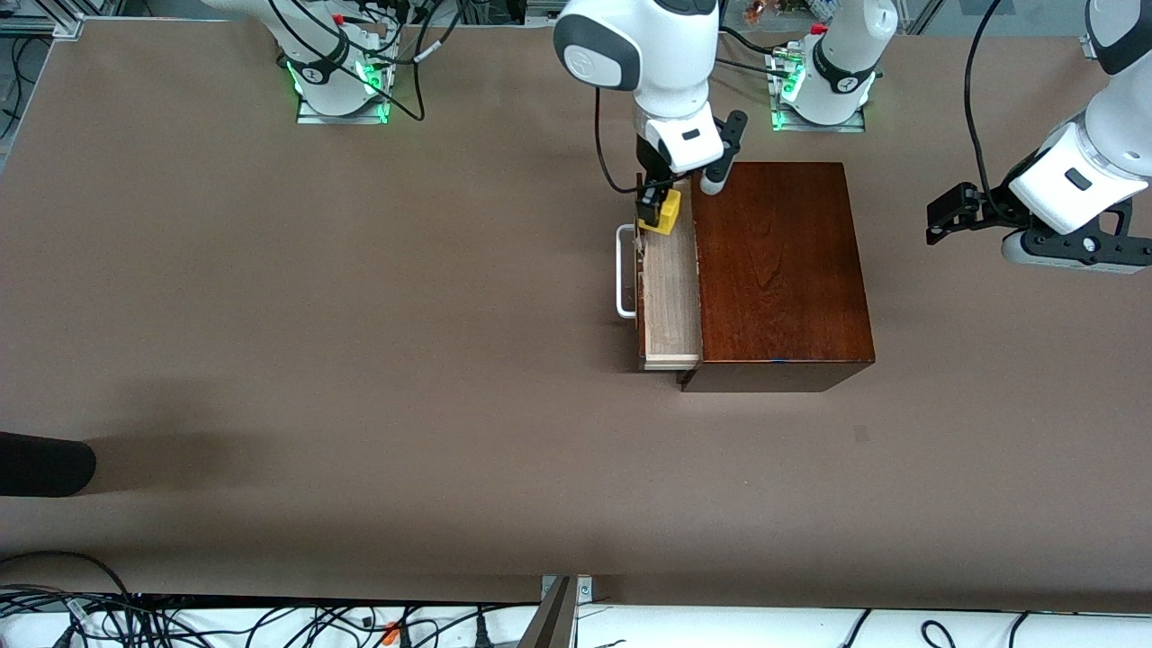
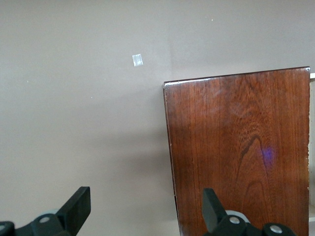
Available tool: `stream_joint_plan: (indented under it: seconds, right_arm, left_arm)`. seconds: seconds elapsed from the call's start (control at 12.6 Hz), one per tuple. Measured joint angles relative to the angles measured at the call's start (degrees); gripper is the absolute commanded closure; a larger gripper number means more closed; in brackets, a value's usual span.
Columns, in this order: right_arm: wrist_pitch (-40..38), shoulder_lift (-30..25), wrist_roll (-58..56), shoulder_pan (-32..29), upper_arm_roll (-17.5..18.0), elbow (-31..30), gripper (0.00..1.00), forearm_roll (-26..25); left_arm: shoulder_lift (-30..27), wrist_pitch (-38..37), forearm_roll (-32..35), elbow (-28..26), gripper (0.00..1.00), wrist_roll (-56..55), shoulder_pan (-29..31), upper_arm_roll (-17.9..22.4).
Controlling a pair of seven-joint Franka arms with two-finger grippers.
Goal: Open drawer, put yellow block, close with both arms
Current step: 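Lower the yellow cube into the open drawer and open the right gripper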
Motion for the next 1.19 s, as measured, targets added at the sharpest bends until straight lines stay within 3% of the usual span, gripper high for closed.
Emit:
stream_joint_plan:
  seconds: [0.24,0.79,1.19]
  right_arm:
    - [2.5,3.3,-2.9,1.1,-1.4,1.6,0.66,-1.1]
    - [2.5,4.6,-13.6,1.1,-2.2,1.8,0.66,-1.8]
    - [2.6,5.5,-15.3,1.1,-2.2,1.8,0.65,-2.1]
  left_arm:
    - [0.0,-0.2,0.0,0.0,0.00,0.0,0.0,0.3]
    - [0.0,-0.6,0.0,0.0,0.00,0.0,0.0,0.3]
    - [0.0,-1.1,0.0,0.2,0.00,0.0,0.0,0.3]
